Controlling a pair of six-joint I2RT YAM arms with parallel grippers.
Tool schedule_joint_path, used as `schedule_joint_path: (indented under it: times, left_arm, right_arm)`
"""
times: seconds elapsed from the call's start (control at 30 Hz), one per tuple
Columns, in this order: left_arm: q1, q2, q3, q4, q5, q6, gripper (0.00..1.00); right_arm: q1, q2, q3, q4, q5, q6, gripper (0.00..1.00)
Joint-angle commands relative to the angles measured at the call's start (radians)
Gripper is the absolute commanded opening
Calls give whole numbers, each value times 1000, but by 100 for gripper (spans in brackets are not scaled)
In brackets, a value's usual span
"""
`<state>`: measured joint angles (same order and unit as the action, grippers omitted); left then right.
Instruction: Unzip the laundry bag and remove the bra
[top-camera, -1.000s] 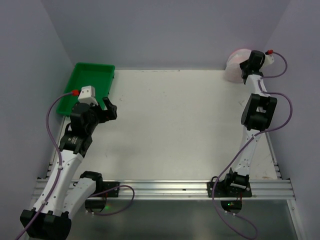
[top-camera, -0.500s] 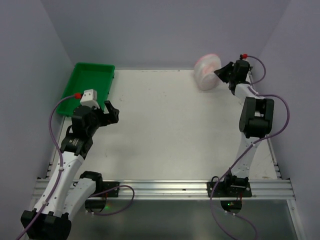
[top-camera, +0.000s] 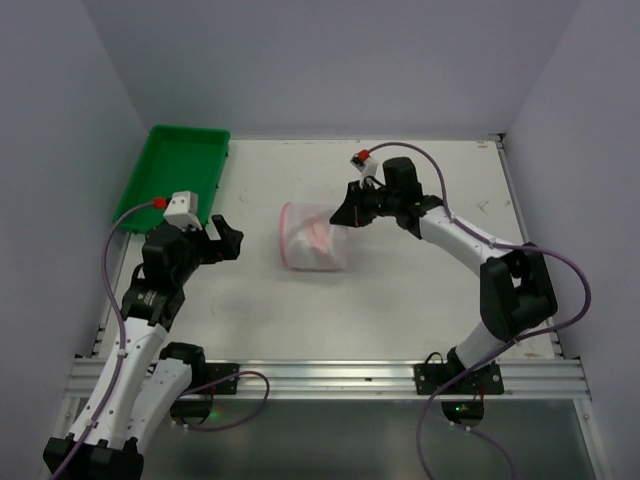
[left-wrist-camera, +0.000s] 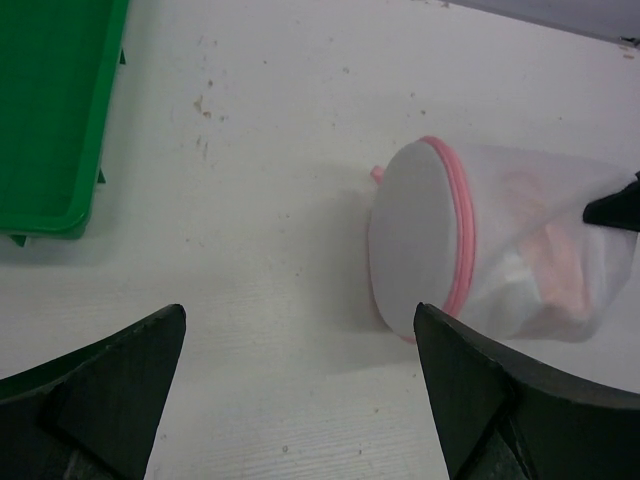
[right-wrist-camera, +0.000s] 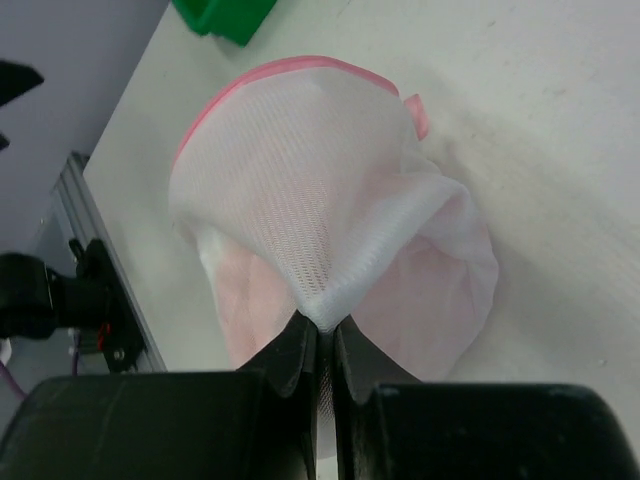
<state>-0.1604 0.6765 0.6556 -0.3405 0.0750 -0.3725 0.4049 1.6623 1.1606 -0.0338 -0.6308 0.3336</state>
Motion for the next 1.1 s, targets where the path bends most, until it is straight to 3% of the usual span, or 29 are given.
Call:
schedule_joint_path:
  times: [0.0, 0.07, 0.1, 0.33, 0.4, 0.43, 0.5, 0.7, 0.8, 1.07]
  left_arm:
    - [-8, -3, -20, 5, 58, 37, 100]
    - [-8, 1, -27, 3, 68, 41, 100]
    - [-8, -2, -36, 11, 66, 44, 100]
    - [-7, -12, -48, 15, 40, 43, 100]
    - [-7, -18, -48, 5, -1, 47, 100]
    - [-7, -29, -50, -5, -18, 40, 100]
    - [-5, -43, -54, -9, -59, 30, 100]
    - [15, -57, -51, -26, -112, 18, 100]
    - [30, -69, -53, -34, -116, 11, 100]
    - [67, -83, -60, -29, -112, 7, 100]
  right_arm:
    - [43, -87, -42, -147, -46, -152, 5]
    - [81, -104, -68, -193, 2, -162, 15]
    - [103, -133, -93, -199, 101, -136, 27]
    - [205, -358, -102, -288, 597, -38, 72]
    - [233, -401, -78, -322, 713, -2, 91]
    - [264, -430, -70, -349, 827, 57, 93]
    - [328, -440, -29, -366, 896, 93, 99]
    - [532, -250, 241, -577, 1131, 188, 97]
    - [633, -124, 350, -640, 1183, 251, 91]
    - [730, 154, 525, -698, 1198, 346, 83]
